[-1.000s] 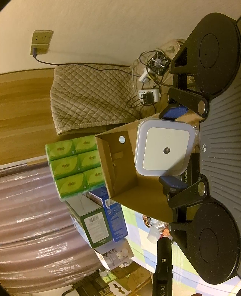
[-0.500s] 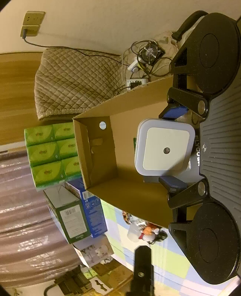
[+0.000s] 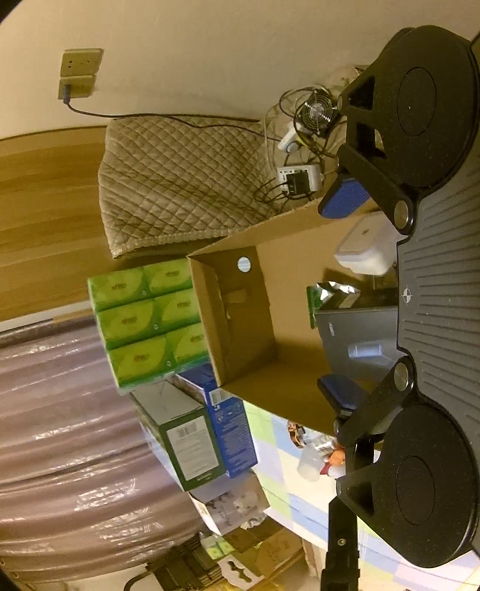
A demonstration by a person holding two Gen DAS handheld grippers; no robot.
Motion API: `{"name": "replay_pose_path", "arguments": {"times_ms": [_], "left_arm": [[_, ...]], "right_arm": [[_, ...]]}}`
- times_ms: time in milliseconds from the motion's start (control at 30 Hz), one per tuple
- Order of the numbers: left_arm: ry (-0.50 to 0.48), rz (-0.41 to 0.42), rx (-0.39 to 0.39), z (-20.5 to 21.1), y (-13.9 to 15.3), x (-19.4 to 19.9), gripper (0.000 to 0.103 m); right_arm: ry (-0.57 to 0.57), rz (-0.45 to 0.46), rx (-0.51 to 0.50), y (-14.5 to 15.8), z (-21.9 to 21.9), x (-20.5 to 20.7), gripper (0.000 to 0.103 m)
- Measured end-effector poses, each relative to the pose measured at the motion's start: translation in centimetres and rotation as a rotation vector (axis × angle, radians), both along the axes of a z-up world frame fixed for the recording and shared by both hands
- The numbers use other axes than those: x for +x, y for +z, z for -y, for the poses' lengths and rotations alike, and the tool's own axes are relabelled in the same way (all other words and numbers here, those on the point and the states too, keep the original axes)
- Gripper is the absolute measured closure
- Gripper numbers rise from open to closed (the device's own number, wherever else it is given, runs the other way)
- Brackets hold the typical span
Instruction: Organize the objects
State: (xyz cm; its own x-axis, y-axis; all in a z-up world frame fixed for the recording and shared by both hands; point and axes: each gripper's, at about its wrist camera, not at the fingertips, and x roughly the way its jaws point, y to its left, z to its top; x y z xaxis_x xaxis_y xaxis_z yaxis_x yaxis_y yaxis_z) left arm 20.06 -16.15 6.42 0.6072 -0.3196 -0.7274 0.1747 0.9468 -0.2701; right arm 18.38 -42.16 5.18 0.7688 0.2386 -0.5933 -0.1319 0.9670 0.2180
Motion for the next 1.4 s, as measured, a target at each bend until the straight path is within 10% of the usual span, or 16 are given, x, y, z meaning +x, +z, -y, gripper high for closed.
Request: {"name": "replay_pose_path", "arguments": {"times_ms": [733,1400], "left_arm": [[0.106,0.019,0.060,-7.5,0.3,-3.4,0.009],[0.261,0.024,0.174,-19.6,-1.2,-7.3,0.001]], "right_arm": [[0.058,0.015,0.028,2.1,-3.3,-3.8,0.014],[0.283,0.052,0.040,0.9,-15.0,-7.8,0.014]]}}
